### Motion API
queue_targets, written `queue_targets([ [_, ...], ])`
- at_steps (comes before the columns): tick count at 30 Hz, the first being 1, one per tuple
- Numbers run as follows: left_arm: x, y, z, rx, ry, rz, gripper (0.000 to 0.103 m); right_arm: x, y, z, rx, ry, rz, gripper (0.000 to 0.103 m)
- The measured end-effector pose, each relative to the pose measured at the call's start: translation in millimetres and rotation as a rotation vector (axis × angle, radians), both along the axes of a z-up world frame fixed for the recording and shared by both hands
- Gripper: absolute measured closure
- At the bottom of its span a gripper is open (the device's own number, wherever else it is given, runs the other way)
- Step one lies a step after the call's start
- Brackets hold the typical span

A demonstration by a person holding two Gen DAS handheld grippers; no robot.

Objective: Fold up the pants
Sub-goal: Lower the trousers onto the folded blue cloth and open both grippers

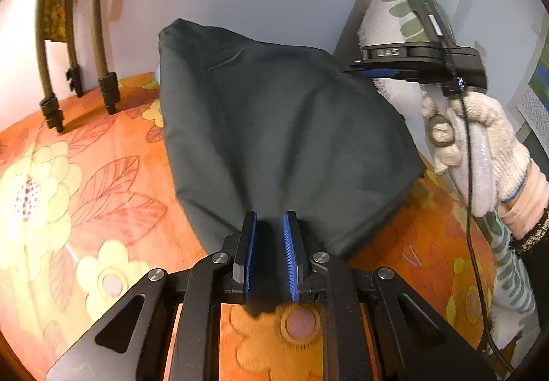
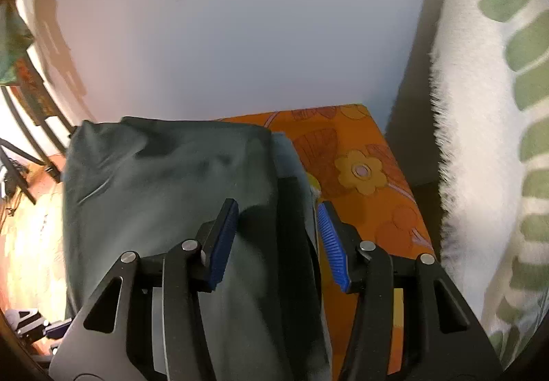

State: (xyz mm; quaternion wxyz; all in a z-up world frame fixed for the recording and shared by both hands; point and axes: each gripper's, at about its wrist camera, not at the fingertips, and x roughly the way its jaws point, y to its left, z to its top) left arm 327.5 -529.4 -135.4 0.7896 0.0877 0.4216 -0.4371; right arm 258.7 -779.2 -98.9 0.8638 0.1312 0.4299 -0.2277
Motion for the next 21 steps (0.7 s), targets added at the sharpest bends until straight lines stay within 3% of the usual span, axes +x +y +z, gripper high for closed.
queue_targets([
  [5,-11.0,12.5,12.5,0.034,-0.009,0.007,0.089,-34.2,32.0,14.2,0.019,-0.017,0.065,0.052],
  [11,-33.6,30.9,22.7,0.06,0.008,0.008,0.089,-74.1,77.2,-8.1,-0.088,0.178,0.126,0.052],
  [13,-43.7,40.8,29.2,0.057,0.004,0.01,0.089,-90.3,83.1,-12.7,-0.066,0.225,0.108,0.052],
  [14,-49.0,46.2,32.5,0.056,0.002,0.012,0.083,-97.9,84.9,-13.2,-0.059,0.228,0.101,0.052],
  [17,-61.4,61.7,44.9,0.037,-0.004,0.032,0.05,-119.3,99.4,3.5,-0.044,0.191,0.094,0.052],
  [21,-75.2,84.0,62.6,0.002,-0.021,0.057,0.049,-141.2,126.6,37.7,-0.018,0.121,0.087,0.052],
])
